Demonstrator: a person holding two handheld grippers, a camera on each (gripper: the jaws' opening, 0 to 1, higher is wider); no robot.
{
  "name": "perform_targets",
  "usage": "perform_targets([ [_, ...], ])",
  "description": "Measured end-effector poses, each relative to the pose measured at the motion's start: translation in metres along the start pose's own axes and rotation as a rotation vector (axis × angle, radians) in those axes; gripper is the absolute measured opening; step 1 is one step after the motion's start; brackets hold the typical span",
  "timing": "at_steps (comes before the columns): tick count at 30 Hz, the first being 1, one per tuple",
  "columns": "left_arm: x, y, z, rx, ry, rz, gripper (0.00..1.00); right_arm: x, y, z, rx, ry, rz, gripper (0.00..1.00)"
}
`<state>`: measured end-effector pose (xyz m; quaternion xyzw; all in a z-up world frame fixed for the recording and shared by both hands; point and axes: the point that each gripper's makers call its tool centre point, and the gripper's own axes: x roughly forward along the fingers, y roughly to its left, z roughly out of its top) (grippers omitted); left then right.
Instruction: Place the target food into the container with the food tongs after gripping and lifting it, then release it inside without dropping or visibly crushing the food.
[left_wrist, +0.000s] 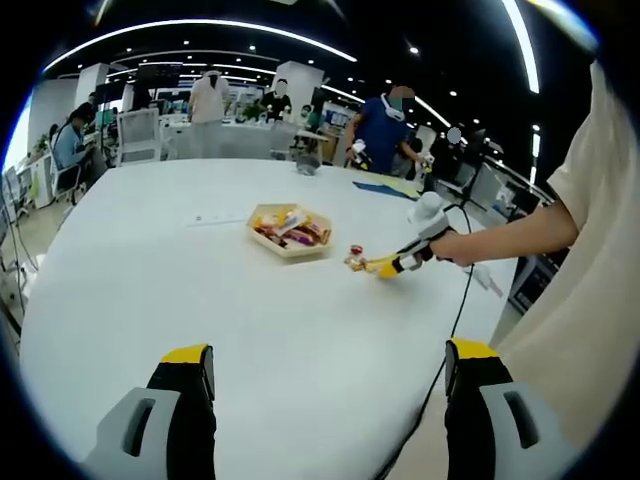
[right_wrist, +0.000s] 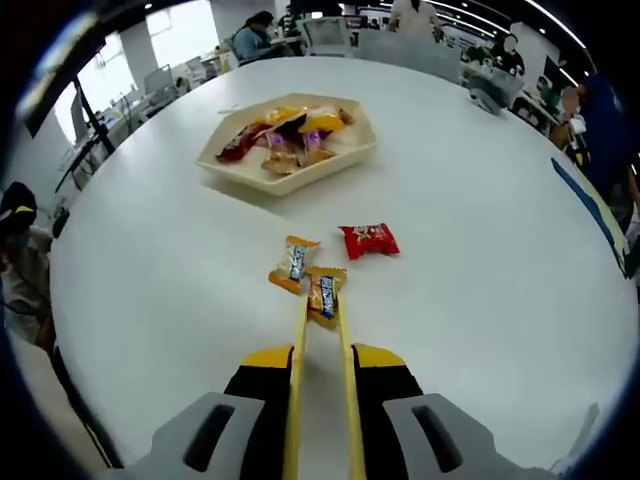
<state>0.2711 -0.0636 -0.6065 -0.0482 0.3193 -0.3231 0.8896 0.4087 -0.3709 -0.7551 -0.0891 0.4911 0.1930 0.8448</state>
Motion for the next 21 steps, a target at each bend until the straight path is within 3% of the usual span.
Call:
perform_targets([
  [14,0.0,0.0,0.001,-0.002,-0.011,0.0,0.96,-0.02,-0.005,0.02,0.005,-0.075,-0.021,0.21],
  [21,-0.003,0.0,0.001,0.002,-0.018,0.003,0.96,-0.028,-0.005,0.04,-0.003,-0.121,-0.021,0.21],
])
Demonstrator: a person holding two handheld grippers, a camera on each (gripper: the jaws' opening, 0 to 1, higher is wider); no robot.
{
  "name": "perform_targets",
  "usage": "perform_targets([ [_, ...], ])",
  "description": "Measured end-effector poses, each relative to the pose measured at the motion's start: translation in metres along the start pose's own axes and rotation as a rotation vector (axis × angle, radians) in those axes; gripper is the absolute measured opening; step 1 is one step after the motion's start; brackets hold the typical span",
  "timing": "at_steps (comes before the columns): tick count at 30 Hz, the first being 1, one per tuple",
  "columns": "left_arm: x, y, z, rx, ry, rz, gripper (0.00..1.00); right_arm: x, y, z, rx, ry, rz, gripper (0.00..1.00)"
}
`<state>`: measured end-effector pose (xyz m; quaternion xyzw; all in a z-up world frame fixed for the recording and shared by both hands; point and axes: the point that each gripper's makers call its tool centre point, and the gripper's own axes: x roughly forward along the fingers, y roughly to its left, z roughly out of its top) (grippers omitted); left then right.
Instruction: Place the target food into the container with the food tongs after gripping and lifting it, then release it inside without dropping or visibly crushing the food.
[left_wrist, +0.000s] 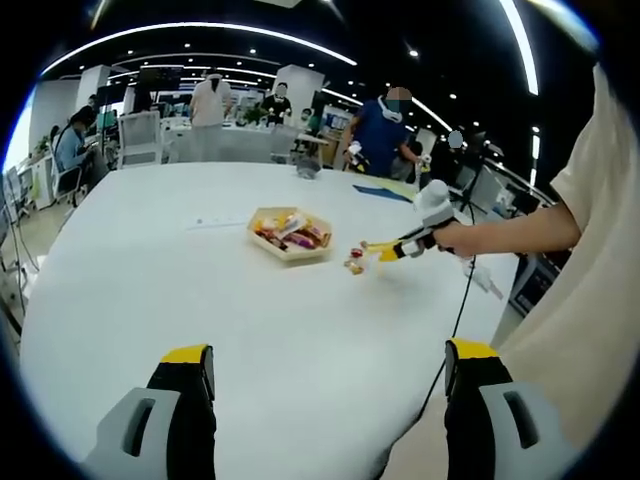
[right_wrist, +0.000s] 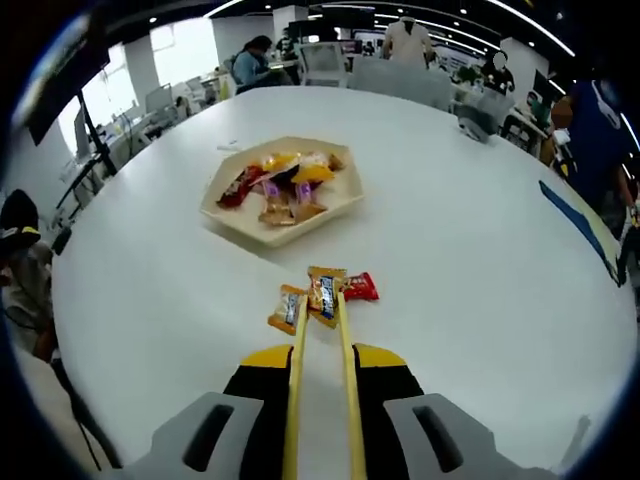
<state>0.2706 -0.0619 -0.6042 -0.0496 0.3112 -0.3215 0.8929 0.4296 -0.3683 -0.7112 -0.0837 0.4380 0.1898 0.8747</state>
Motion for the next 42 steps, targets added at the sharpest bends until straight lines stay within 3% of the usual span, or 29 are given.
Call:
perform_targets([
  [12,-0.004,-0.001,0.001,-0.005,-0.022,0.009,0.96,-0.006,0.002,0.043,-0.03,-0.07,0.003,0.21],
  [42,-0.015,0.007,0.003,-0.017,-0.065,0.035,0.96,-0.014,0.01,0.111,-0.102,-0.161,0.001,0.21],
])
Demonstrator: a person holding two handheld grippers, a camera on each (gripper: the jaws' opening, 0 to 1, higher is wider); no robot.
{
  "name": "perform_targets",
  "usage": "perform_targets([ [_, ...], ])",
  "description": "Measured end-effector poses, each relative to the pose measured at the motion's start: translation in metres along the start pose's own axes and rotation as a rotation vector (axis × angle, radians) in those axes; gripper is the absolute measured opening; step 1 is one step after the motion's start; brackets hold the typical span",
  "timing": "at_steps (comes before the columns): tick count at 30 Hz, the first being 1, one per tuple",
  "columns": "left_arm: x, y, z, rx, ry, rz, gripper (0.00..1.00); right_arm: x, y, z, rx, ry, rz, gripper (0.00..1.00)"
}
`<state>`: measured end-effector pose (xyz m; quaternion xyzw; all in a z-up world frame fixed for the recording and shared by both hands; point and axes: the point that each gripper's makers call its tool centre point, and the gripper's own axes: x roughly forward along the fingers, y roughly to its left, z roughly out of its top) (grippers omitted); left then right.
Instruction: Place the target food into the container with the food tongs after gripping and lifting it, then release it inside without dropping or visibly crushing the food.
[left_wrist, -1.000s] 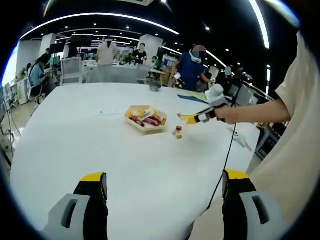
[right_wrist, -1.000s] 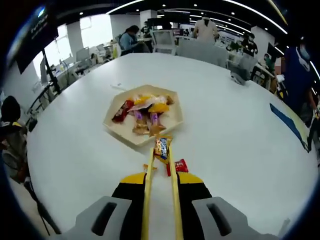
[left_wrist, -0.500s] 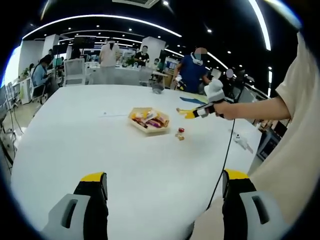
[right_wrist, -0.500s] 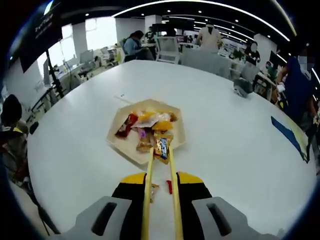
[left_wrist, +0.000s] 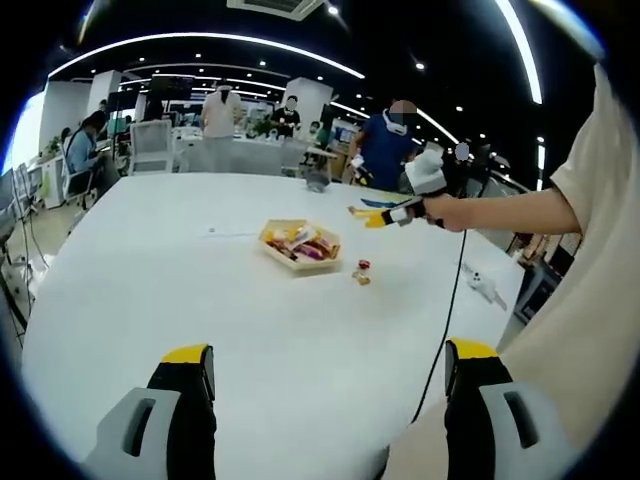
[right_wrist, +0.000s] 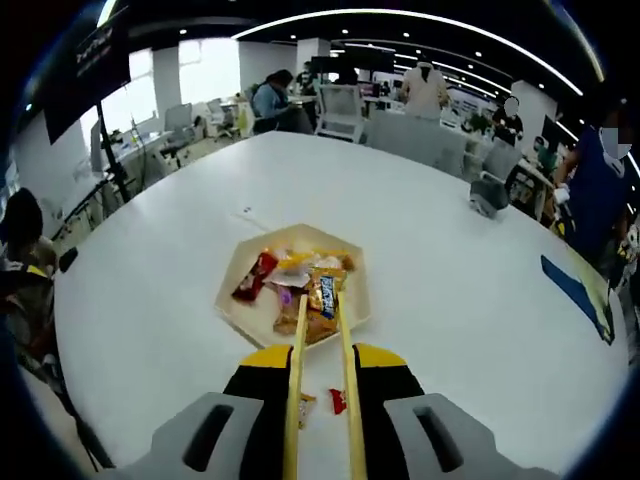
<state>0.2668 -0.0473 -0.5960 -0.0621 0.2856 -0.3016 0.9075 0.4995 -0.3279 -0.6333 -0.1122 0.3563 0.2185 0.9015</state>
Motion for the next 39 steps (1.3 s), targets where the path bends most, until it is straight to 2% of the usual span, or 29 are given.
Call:
perform_targets([
  [13,0.004,0.0,0.005,-0.005,-0.025,-0.006,0.96,-0.002,0.0,0.022,-0.038,-0.014,0.001,0.22],
  [19,0.0,0.004,0.005,-0.009,-0.034,0.0,0.96,0.001,0.005,0.037,-0.048,-0.028,0.006,0.22],
  [39,-0.006,0.013,0.005,-0.018,-0.049,0.018,0.96,0.01,0.017,0.069,-0.087,-0.052,0.022,0.22],
])
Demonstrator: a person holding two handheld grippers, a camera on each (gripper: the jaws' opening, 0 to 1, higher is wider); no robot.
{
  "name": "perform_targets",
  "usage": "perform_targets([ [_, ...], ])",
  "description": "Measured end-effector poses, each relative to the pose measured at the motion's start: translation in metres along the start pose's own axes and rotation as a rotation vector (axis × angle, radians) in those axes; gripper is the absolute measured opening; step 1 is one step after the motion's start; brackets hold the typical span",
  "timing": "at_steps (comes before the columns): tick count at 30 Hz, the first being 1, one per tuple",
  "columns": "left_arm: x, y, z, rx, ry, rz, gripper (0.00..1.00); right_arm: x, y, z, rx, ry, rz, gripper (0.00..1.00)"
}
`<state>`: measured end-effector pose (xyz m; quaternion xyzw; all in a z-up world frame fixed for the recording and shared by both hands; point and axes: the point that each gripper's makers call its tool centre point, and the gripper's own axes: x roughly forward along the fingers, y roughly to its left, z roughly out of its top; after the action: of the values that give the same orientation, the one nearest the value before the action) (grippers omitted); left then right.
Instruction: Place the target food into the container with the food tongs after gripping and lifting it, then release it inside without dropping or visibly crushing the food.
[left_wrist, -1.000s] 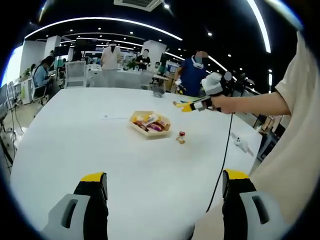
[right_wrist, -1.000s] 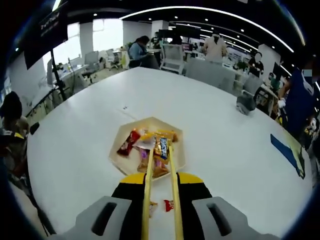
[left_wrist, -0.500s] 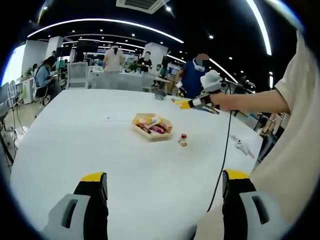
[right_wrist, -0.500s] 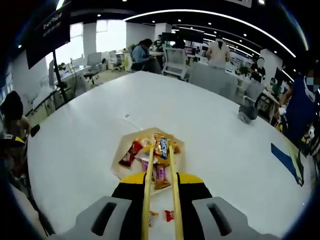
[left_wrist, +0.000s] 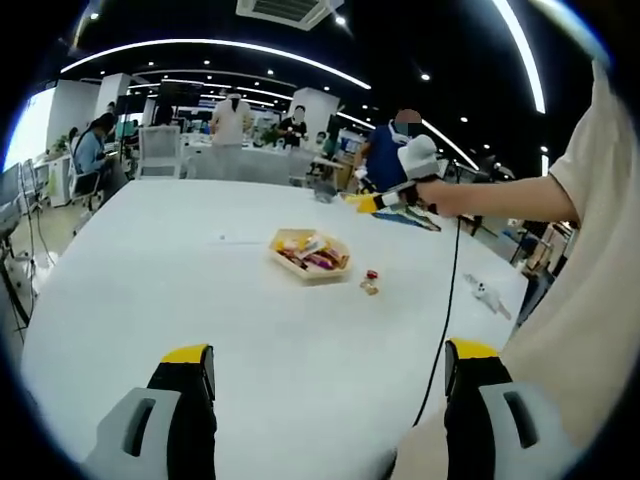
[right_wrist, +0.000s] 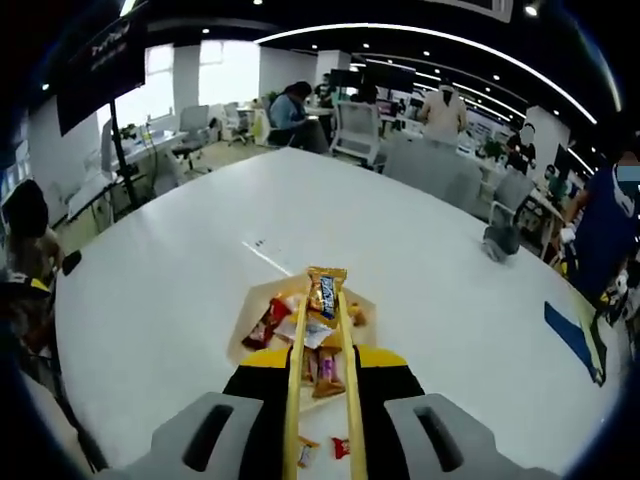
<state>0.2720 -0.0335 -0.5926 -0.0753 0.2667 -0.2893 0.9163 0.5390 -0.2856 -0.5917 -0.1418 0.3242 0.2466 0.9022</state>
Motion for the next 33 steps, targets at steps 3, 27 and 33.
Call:
perform_targets([
  [3,0.0,0.001,0.0,-0.002,-0.001,0.003,0.96,0.001,0.001,0.005,-0.007,-0.005,0.001,0.22],
  [27,-0.005,0.007,-0.002,-0.027,-0.015,0.025,0.96,0.019,0.01,0.018,-0.038,0.017,0.025,0.22],
  [33,-0.006,0.008,-0.003,-0.031,-0.014,0.028,0.96,0.022,0.011,0.021,-0.04,0.014,0.027,0.22],
])
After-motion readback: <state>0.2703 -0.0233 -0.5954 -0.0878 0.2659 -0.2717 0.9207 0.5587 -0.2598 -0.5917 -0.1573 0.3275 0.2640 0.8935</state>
